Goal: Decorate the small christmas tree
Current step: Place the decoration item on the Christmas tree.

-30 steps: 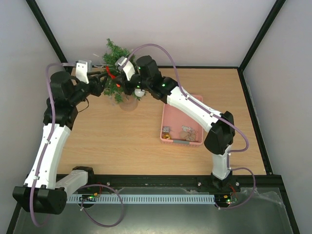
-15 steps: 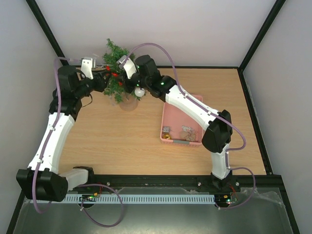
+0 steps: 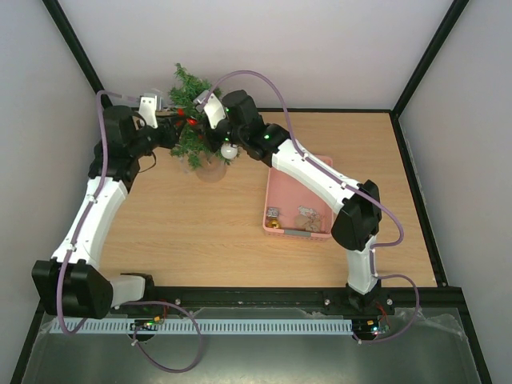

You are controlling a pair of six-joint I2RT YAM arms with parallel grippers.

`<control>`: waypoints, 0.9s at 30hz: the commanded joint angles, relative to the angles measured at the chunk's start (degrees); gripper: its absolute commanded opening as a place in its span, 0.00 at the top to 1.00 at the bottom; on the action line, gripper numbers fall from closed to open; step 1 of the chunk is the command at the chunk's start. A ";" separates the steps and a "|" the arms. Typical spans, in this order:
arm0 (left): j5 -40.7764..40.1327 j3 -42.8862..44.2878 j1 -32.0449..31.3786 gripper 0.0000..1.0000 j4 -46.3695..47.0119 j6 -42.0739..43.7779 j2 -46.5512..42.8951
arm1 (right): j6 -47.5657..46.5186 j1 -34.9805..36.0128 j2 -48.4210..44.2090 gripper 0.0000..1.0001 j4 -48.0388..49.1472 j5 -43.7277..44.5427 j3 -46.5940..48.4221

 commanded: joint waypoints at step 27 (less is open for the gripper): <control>-1.21 -3.82 -0.27 0.69 5.49 0.95 2.66 | -0.02 -0.27 -4.50 0.68 -2.17 5.58 -0.71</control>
